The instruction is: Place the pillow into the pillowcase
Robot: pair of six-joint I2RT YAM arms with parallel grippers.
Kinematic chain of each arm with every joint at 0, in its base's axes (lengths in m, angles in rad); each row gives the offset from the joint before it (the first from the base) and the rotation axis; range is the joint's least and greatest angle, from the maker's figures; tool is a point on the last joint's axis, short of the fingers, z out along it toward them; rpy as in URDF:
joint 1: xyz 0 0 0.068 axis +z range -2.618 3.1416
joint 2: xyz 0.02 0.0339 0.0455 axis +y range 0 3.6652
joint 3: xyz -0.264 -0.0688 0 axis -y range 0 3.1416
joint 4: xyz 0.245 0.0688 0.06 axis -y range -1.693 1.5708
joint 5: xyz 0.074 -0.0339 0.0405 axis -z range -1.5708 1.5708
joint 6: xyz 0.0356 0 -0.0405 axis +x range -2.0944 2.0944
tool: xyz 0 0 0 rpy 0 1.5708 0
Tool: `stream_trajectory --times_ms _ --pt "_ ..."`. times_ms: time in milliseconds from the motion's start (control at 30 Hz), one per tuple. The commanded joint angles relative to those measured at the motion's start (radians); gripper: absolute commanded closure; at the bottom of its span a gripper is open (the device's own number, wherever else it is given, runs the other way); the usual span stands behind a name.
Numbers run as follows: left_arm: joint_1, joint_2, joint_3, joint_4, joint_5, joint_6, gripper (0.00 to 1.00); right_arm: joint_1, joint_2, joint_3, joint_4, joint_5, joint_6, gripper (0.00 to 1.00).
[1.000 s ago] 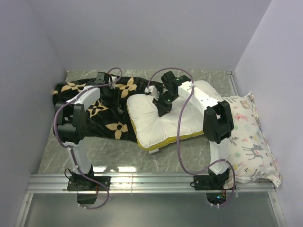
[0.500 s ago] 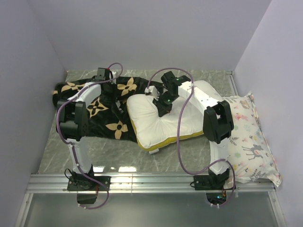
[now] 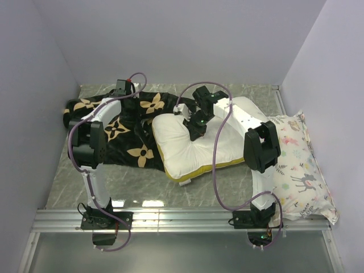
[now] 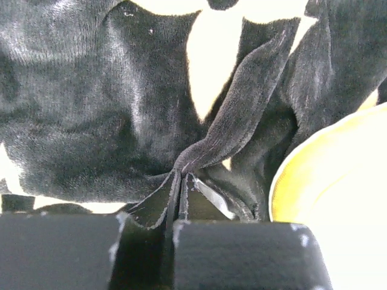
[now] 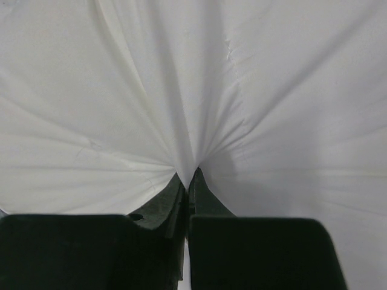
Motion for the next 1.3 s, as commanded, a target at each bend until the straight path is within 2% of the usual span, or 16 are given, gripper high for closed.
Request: stream_trajectory --times_ms 0,133,300,533,767,900,1067,1267 --pt "0.009 -0.021 0.032 0.019 0.029 0.017 1.00 0.007 -0.012 0.042 -0.037 -0.007 0.017 1.00" --pt "0.014 -0.128 0.001 0.009 0.099 0.047 1.00 0.019 -0.017 0.083 -0.047 -0.027 0.035 1.00" --pt "0.015 -0.237 -0.051 -0.006 0.181 0.049 1.00 0.054 0.003 0.229 -0.108 -0.099 0.075 1.00" --pt "0.015 -0.322 -0.056 -0.038 0.262 0.067 1.00 0.124 0.035 0.243 -0.090 -0.018 0.033 1.00" --pt "0.017 -0.395 -0.132 -0.067 0.311 0.118 1.00 0.084 0.219 0.456 -0.094 0.061 0.061 1.00" --pt "0.015 -0.441 -0.195 -0.081 0.308 0.170 1.00 0.058 0.264 0.594 -0.096 0.078 0.104 1.00" --pt "0.015 -0.480 -0.241 -0.104 0.345 0.211 1.00 0.058 0.238 0.613 0.025 0.132 0.142 1.00" --pt "0.014 -0.498 -0.249 -0.168 0.348 0.270 1.00 0.042 0.262 0.665 0.269 0.302 0.315 1.00"
